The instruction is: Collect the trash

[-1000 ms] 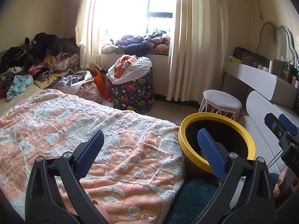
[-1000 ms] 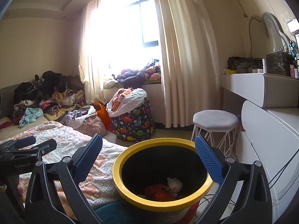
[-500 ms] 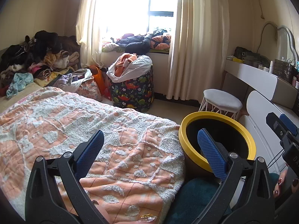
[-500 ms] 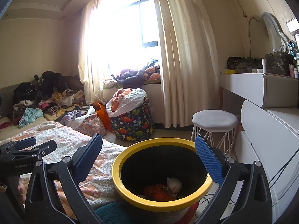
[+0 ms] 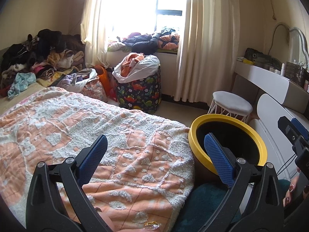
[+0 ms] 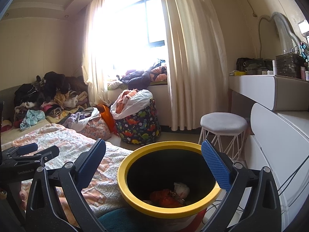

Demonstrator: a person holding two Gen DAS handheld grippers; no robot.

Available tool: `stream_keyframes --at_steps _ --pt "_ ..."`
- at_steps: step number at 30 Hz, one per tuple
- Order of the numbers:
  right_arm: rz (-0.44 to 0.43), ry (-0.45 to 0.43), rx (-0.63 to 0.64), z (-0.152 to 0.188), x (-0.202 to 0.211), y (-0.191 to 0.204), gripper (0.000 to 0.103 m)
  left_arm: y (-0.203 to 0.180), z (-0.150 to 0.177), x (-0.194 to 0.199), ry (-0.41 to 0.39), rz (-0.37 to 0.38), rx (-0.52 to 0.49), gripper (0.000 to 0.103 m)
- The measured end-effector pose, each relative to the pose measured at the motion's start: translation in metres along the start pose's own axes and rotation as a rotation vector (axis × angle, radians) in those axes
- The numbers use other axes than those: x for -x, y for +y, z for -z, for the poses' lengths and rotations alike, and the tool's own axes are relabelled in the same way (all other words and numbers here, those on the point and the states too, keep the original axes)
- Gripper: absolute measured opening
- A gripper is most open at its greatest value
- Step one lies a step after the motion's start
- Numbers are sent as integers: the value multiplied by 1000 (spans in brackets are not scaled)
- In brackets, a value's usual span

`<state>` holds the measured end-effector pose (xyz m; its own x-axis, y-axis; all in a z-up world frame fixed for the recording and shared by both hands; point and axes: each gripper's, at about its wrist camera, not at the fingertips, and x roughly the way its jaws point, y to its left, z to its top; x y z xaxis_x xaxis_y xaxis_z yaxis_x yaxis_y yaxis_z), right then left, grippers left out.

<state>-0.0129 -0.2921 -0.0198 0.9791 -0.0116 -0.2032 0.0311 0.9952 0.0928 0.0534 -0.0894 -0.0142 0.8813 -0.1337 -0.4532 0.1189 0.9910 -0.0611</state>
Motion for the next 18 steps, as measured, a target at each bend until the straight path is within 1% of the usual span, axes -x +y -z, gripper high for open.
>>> stream_keyframes --at_steps 1,3,5,7,8,10,11,12,13,15,16,18 --pt "-11 2 5 -1 -1 2 96 4 2 -1 3 -6 9 92" --pt "-49 6 8 -4 -6 12 96 19 3 -2 18 -47 54 92" --pt "-138 48 38 -9 -19 34 96 42 2 -1 30 -83 101 92" --pt "-224 82 52 -13 -30 58 96 72 3 3 34 -151 142 92" --pt "-292 110 66 -14 -38 78 96 94 4 7 34 -198 169 92" --pt "-436 190 122 -13 -56 128 96 137 8 15 39 -315 211 92" --pt "-501 232 150 -12 -63 150 96 166 12 20 49 -393 238 92" --pt "-584 282 183 -8 -72 181 96 195 17 22 80 -476 270 92" --pt "-646 323 203 -4 -78 205 96 218 21 23 117 -540 294 92" --pt "-778 451 267 13 -93 271 96 279 41 31 202 -691 388 92" --pt "-839 514 304 23 -98 303 96 299 50 34 235 -736 421 92" --pt "-900 613 403 44 -102 357 96 340 74 42 308 -837 478 92"
